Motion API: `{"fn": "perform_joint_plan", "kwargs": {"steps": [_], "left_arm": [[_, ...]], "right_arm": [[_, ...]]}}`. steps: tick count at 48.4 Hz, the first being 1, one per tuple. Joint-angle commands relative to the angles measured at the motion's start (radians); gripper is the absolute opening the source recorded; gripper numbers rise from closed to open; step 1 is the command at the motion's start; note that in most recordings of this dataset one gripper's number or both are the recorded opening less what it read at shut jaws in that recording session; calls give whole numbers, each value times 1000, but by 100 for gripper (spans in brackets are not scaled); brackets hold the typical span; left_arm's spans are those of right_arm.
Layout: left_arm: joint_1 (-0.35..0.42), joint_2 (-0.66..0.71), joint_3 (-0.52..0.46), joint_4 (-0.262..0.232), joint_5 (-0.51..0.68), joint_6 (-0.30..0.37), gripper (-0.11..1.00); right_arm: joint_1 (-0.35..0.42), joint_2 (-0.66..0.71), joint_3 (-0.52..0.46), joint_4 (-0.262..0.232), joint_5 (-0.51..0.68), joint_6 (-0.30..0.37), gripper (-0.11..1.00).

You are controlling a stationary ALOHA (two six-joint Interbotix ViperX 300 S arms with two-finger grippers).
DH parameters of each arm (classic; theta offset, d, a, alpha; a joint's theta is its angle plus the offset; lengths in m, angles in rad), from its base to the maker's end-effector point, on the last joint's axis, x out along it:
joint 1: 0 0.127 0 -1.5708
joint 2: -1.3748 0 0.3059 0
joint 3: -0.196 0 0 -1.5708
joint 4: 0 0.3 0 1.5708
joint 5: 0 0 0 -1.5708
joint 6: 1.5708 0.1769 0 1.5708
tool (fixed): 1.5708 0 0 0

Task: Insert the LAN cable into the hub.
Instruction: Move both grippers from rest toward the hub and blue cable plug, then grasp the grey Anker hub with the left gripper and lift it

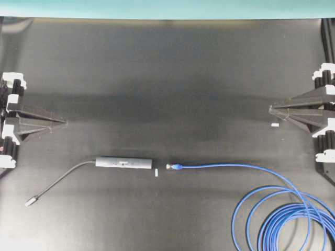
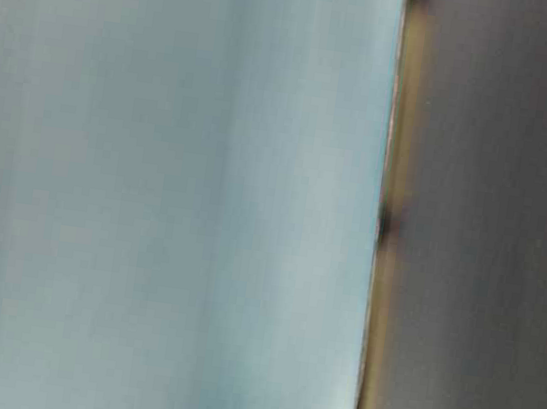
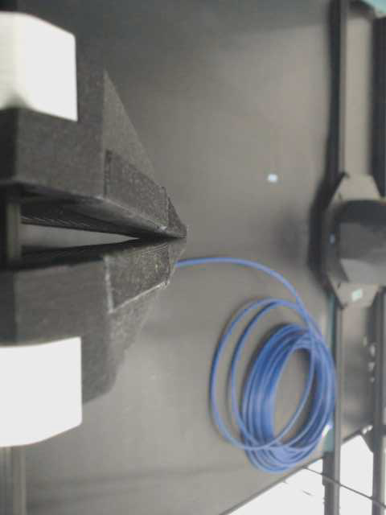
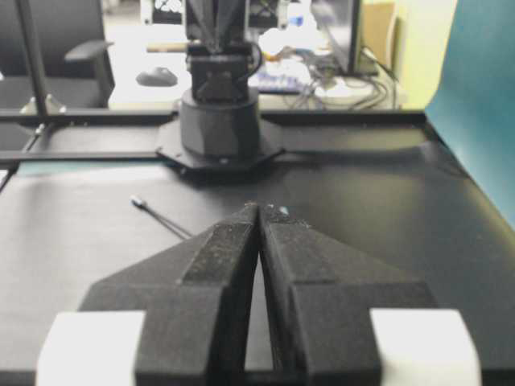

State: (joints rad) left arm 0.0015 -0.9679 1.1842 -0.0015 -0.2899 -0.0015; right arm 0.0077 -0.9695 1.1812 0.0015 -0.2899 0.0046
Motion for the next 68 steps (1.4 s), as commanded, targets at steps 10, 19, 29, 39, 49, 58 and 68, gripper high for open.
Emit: {"fn": "perform_joint_plan", "kwargs": {"steps": [10,19,29,39,49,58,68], "left_arm": [[-9,132,29,46,-178,-49,0],[-12,261,41,48,-218,-77,0],[-43,370,61,46,-229,-84,5],[-38,448,100,46,-307,-100,56],[-32,604,132,46,-488,-137,78],[-35,830,123,46,-727,-140,73],[-38,1062,51,46,-870,-141,73]], "right_arm": [[38,153,-87,57,101,64,0],[54,325,-132,57,75,98,0],[60,459,-192,57,86,155,0],[60,526,-225,58,112,176,30],[60,563,-259,57,127,178,84],[49,589,-281,57,158,179,80],[43,594,-287,63,166,183,80]]}}
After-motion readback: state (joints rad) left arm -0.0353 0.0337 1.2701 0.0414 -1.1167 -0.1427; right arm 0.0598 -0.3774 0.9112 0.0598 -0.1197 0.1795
